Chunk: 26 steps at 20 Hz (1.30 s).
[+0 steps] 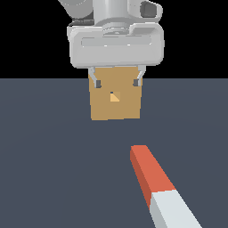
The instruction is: Insert the peg into the horizontal hole in a box.
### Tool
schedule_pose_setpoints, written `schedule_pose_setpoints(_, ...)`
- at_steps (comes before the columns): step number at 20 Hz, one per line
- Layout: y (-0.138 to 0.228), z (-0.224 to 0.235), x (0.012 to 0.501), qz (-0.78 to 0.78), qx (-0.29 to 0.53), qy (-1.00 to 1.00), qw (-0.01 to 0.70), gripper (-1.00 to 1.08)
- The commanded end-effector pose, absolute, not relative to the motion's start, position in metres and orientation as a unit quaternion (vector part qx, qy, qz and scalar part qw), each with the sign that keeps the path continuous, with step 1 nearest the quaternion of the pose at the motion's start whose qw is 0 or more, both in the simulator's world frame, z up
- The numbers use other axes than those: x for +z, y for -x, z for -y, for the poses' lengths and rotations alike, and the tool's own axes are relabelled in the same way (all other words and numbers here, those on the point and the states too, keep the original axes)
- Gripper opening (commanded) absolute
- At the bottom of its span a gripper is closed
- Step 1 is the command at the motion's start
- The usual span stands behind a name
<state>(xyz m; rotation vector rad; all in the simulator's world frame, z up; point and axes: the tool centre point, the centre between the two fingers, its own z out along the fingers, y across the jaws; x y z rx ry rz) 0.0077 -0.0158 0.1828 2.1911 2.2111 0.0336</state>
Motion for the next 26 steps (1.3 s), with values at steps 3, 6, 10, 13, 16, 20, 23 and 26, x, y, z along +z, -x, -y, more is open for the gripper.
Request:
schedule_pose_setpoints(3,-0.008,0.017,0.182,-0.71,0.011,-0.704,0.014,1.0)
schedule_pose_setpoints(6,-0.009,0.023,0.179,-0.712,0.01,-0.702,0.014,1.0)
schedule_pose_setpoints(10,-0.014,0.039,0.171,-0.714,0.01,-0.699,0.013,1.0)
schedule_pose_setpoints(13,-0.018,0.057,0.161,-0.718,0.009,-0.696,0.012,1.0)
schedule_pose_setpoints(16,-0.025,0.079,0.149,-0.722,0.008,-0.692,0.01,1.0)
schedule_pose_setpoints(20,-0.035,0.111,0.132,-0.728,0.006,-0.686,0.008,1.0)
schedule_pose_setpoints(23,-0.043,0.137,0.118,-0.733,0.005,-0.681,0.006,1.0)
schedule_pose_setpoints(26,-0.052,0.162,0.104,-0.737,0.004,-0.676,0.004,1.0)
